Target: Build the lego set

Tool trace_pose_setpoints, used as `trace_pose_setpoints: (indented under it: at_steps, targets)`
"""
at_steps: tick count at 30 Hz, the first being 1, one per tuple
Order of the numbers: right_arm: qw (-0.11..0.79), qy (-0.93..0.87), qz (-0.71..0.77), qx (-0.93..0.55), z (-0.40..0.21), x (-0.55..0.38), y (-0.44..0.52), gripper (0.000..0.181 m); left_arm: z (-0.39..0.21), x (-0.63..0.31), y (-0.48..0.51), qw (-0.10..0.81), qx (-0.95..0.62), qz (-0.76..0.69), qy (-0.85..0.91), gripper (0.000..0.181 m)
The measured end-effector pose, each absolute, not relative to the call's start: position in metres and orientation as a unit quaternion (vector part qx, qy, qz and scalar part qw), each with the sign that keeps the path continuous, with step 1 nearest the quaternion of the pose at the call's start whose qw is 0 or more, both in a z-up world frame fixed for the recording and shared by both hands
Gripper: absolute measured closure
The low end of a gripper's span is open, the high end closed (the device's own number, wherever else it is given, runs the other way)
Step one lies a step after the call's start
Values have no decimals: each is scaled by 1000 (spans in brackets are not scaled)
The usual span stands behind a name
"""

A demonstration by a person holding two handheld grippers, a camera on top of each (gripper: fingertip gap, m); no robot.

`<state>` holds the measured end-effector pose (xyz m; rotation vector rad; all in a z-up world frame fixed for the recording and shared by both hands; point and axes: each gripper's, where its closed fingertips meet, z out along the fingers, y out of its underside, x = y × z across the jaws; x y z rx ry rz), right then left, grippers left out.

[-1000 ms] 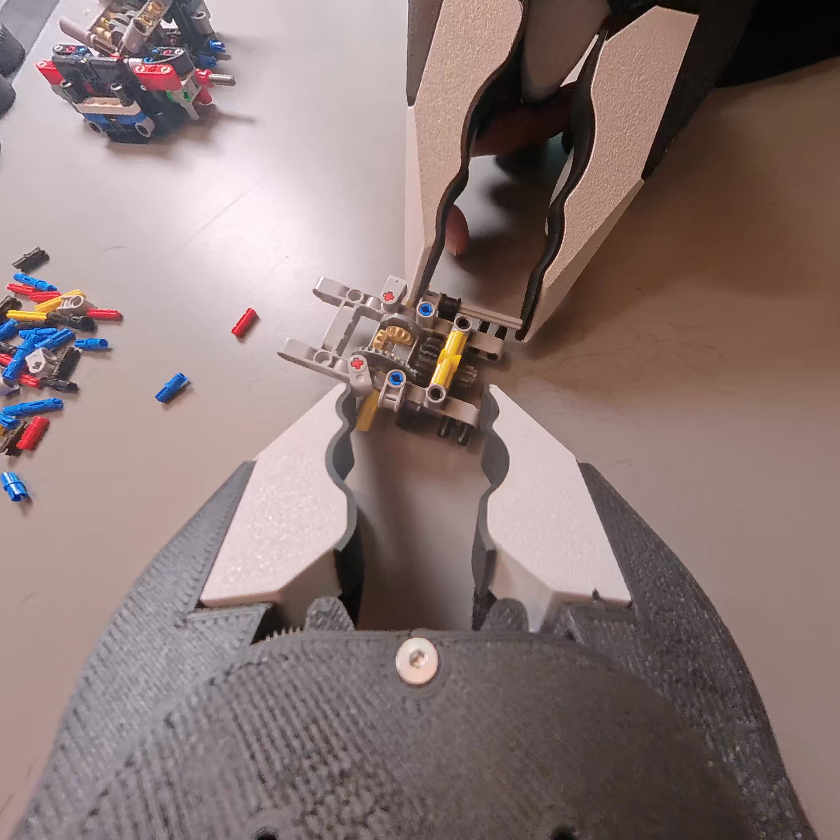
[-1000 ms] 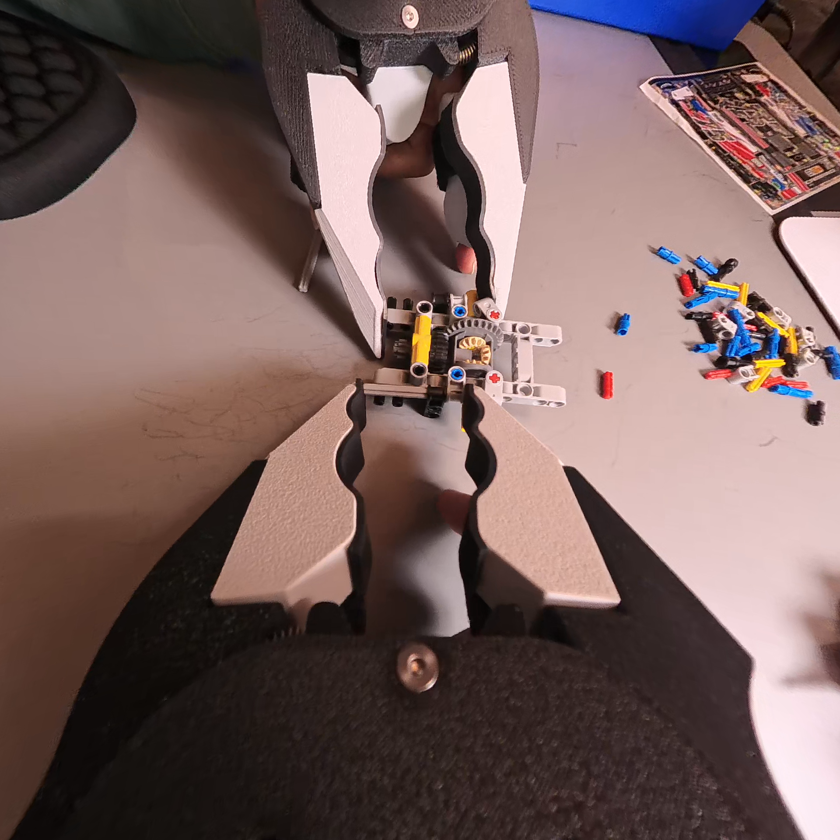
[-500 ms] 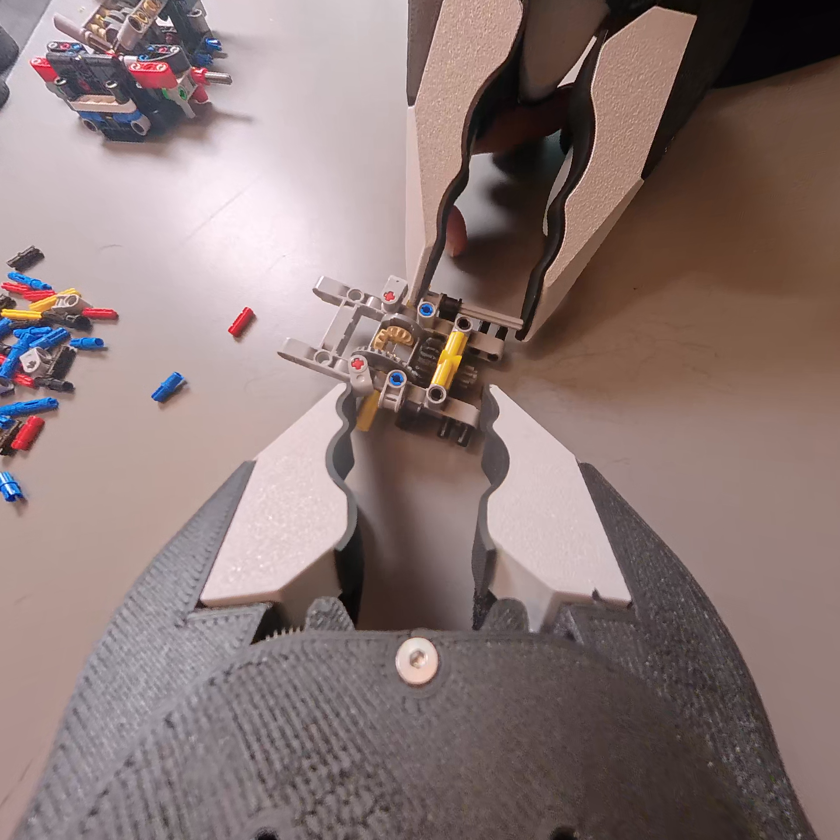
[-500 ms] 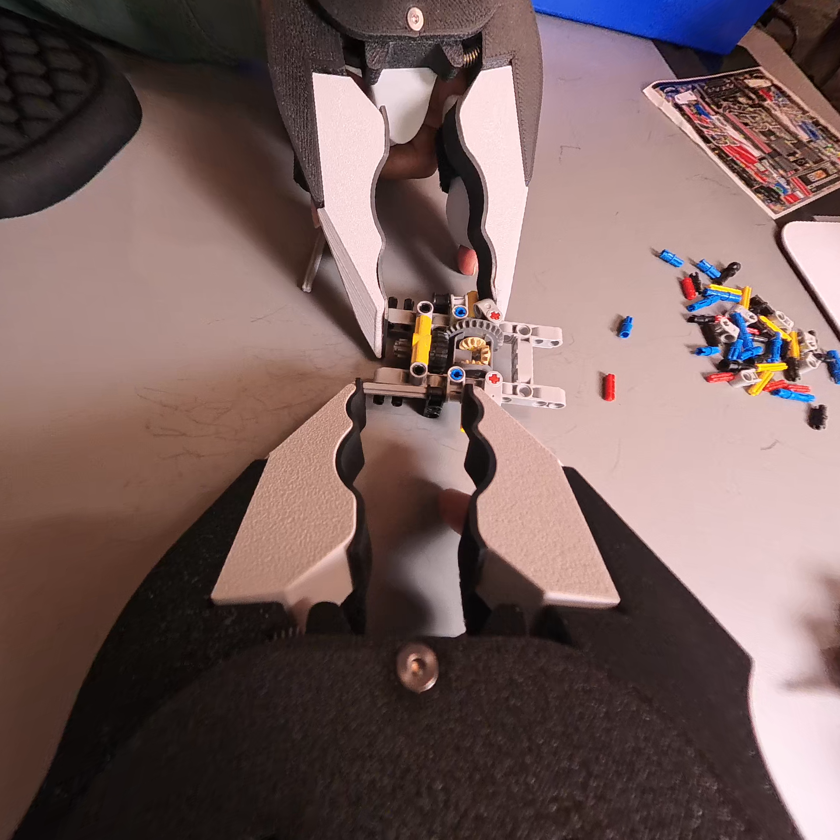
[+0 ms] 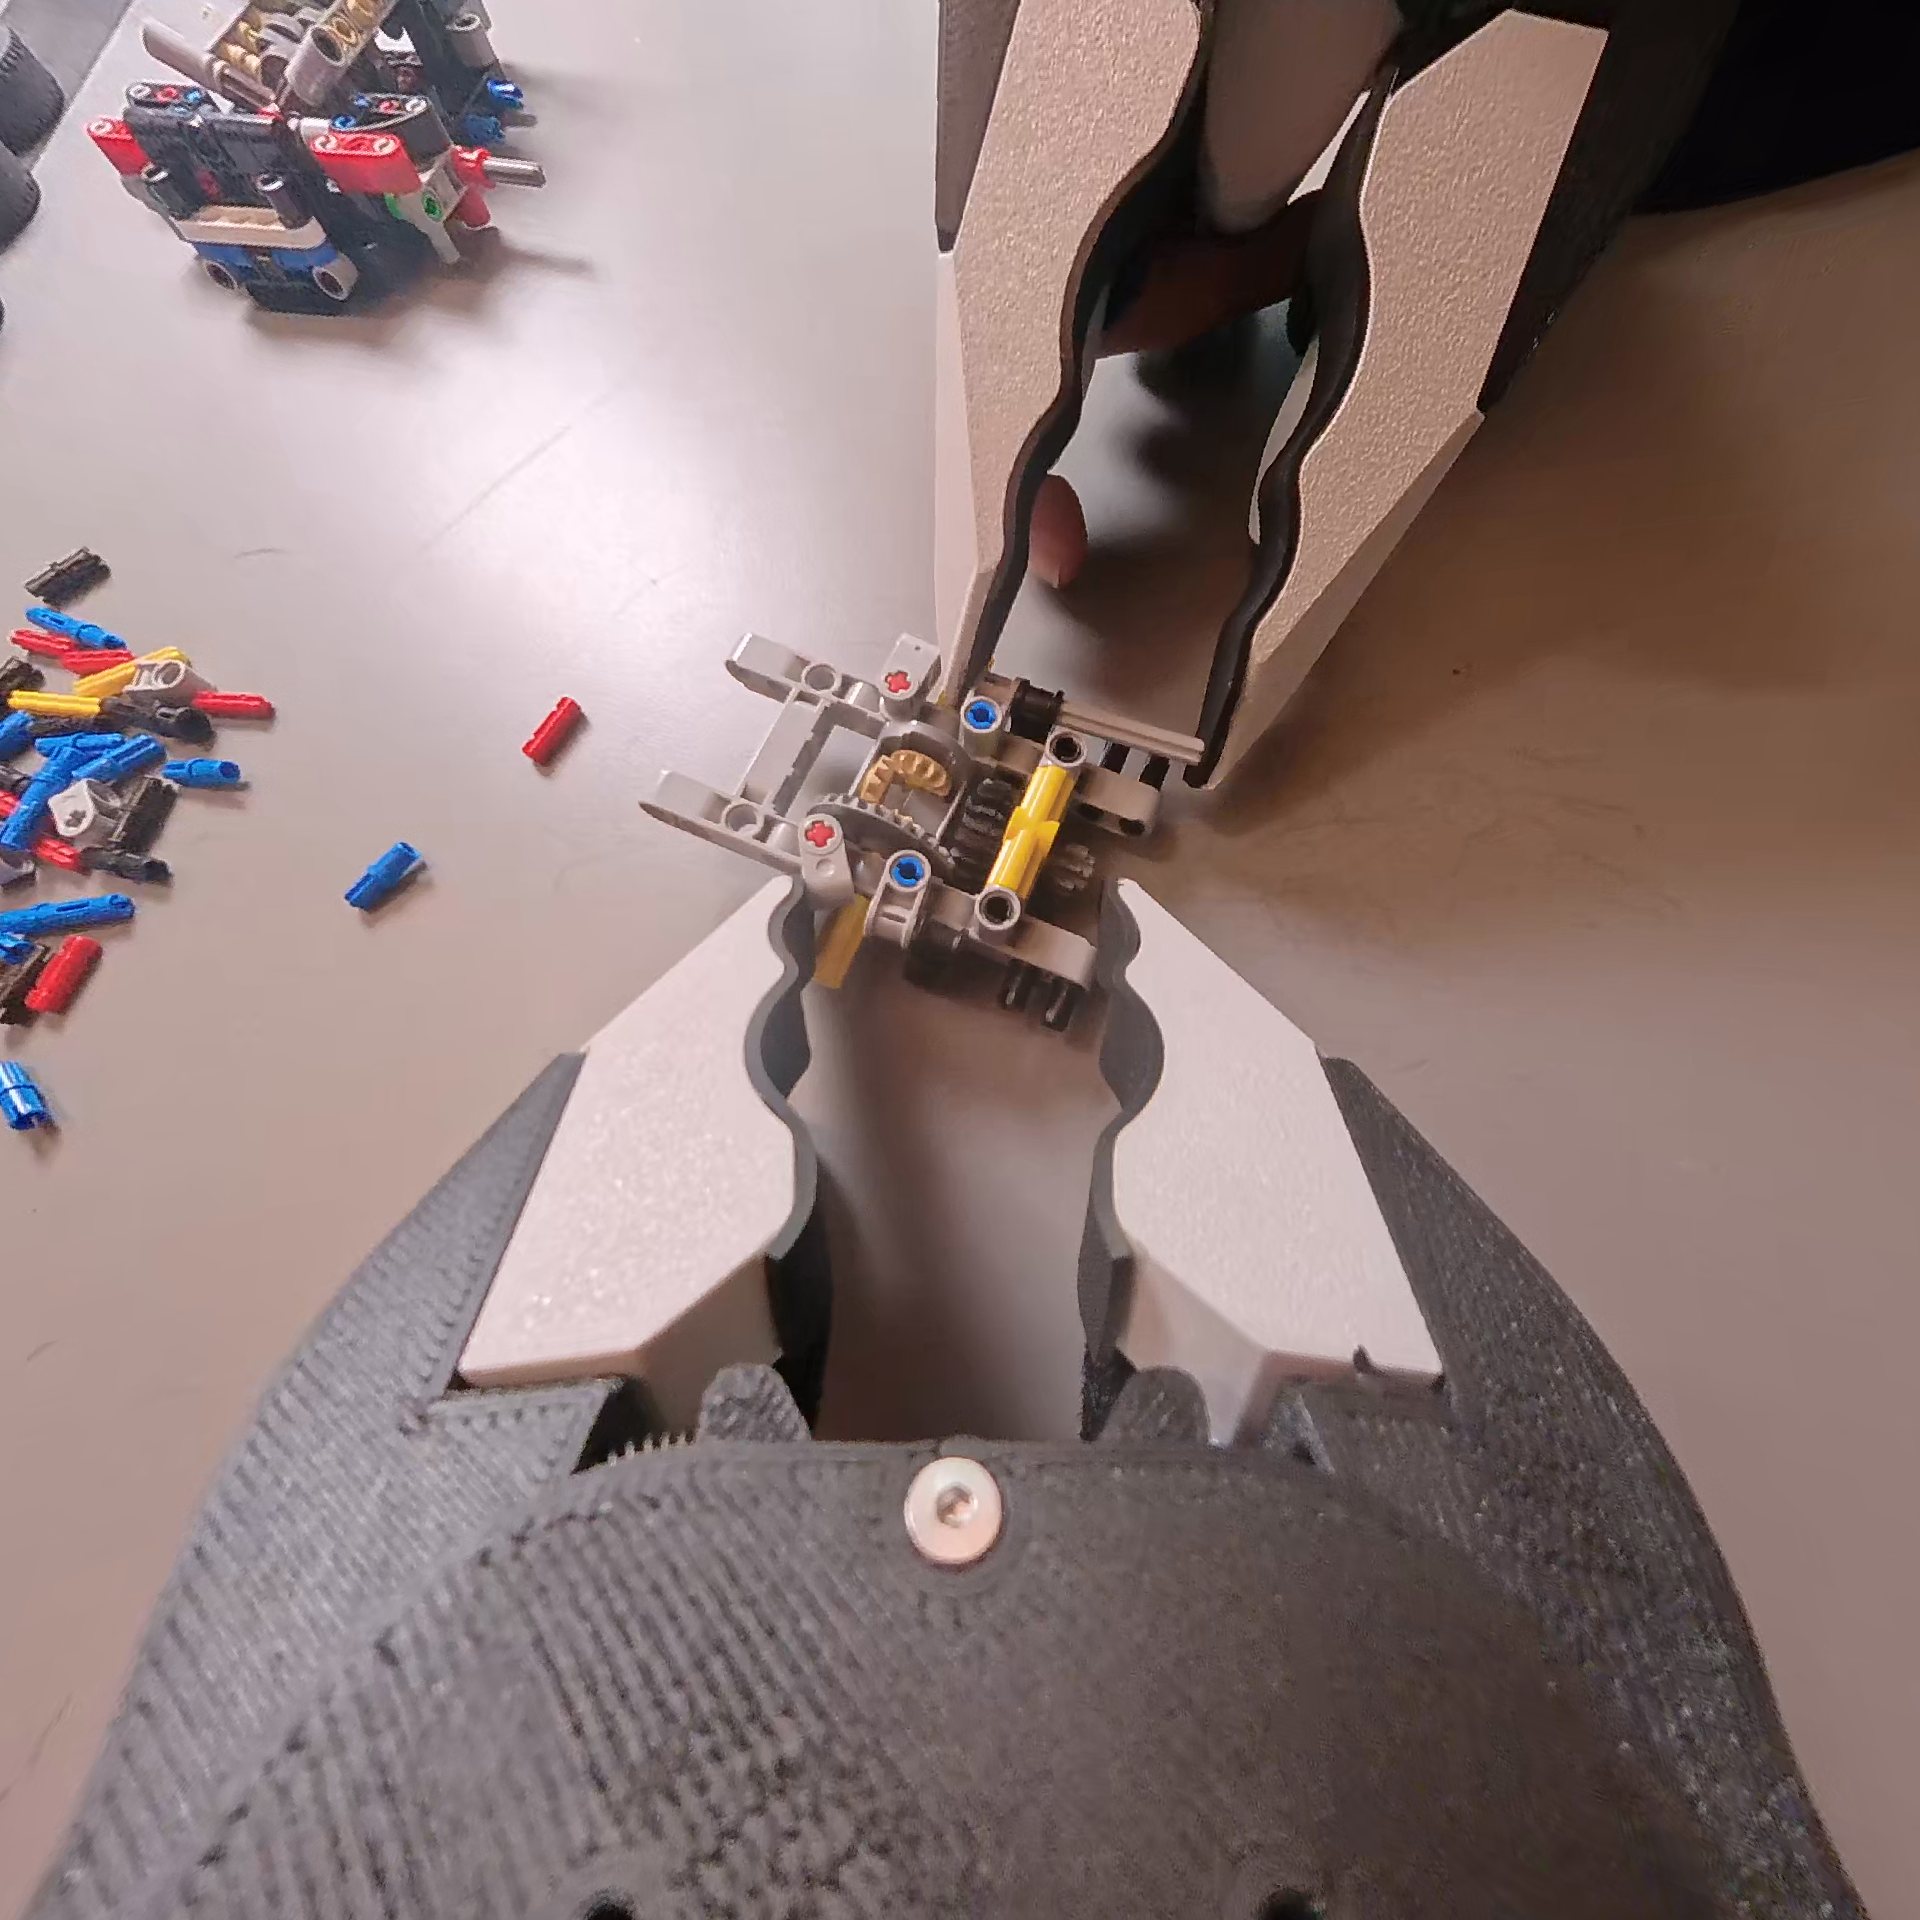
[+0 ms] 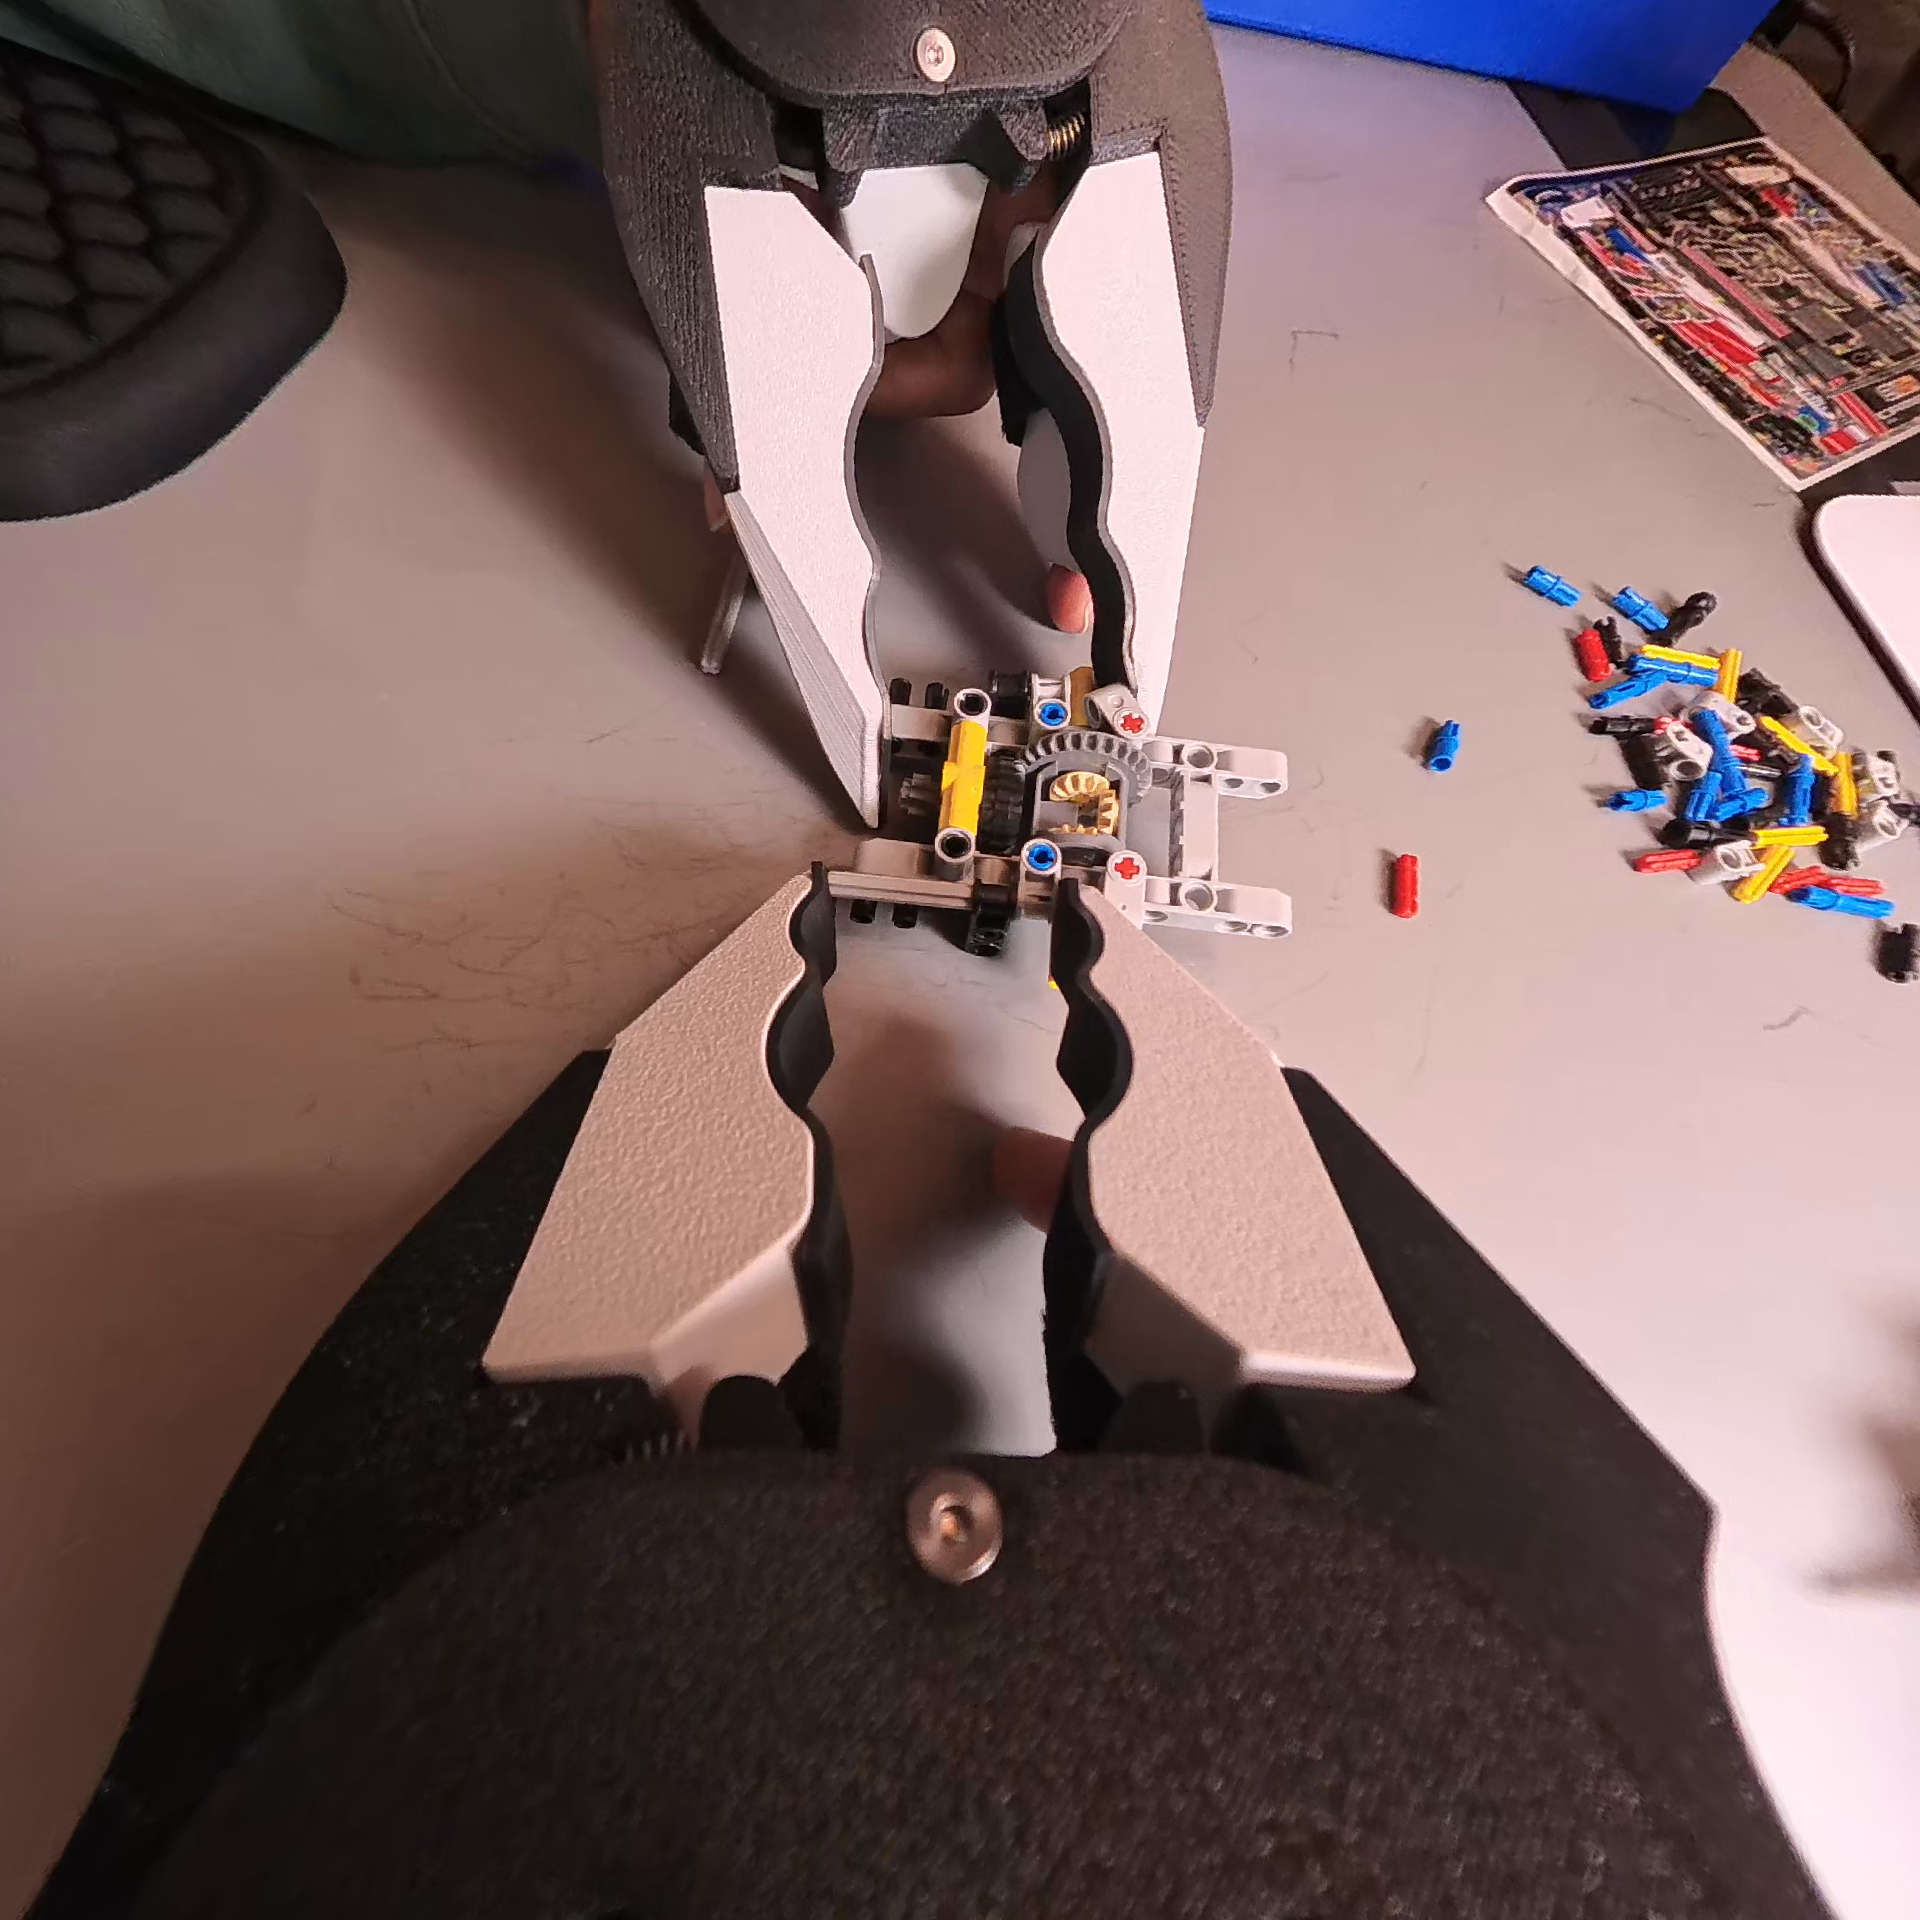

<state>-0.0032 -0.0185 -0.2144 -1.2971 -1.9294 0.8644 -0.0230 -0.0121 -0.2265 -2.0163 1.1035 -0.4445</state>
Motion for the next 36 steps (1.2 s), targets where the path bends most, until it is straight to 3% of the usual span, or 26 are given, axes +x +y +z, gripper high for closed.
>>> trace_pose_setpoints:
  at_steps: [36]
  targets:
    - [351,-738,309,-487,-215,-9,-22,138,-227,-26,-13,396,-811,-158,401,131]
